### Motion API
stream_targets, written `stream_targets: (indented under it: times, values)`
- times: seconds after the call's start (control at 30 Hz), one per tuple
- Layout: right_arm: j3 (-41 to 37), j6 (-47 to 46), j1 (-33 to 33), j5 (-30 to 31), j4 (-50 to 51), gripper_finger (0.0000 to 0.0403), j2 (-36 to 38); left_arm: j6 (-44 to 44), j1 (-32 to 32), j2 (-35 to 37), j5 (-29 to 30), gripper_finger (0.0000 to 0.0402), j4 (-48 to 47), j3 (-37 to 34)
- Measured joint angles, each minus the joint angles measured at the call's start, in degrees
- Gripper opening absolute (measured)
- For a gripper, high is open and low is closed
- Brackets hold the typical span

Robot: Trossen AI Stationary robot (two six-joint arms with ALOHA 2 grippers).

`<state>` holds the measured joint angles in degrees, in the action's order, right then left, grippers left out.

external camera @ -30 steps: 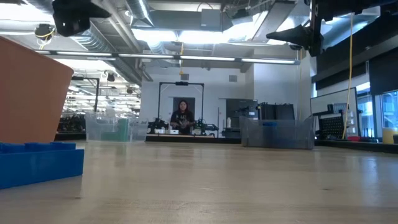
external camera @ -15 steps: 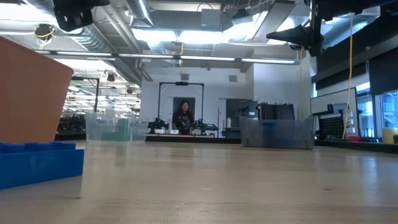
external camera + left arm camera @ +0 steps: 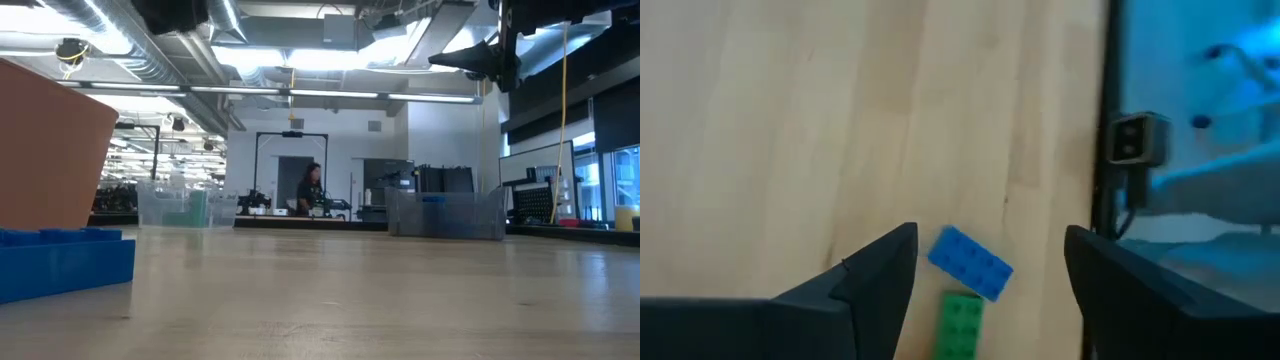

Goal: Sort & place blocks by color
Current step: Put the blue game piece into the black bin

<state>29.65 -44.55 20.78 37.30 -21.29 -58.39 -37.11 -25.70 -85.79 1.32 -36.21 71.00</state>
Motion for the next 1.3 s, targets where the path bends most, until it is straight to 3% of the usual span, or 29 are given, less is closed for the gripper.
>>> stream_targets:
  times: [0.37, 0.7, 1.0, 1.3]
  values:
    - [0.0, -0.3, 0.0, 0.0, 2.9, 0.0373, 0.0, -24.3, 0.0, -22.1, -2.8, 0.0244, -15.4, 20.7]
    - [0.0, -0.2, 0.0, -4.4, 3.9, 0.0373, 0.0, -42.0, -4.9, -32.2, 0.2, 0.0244, -18.3, 23.3]
    - [0.0, -3.0, 0.0, -4.4, 4.0, 0.0373, 0.0, -43.3, -5.6, -34.2, 7.0, 0.0244, -19.0, 23.3]
    - [0.0, -3.4, 0.0, -4.4, 4.1, 0.0373, 0.0, -40.8, -7.8, -34.2, 4.2, 0.0244, -16.1, 23.3]
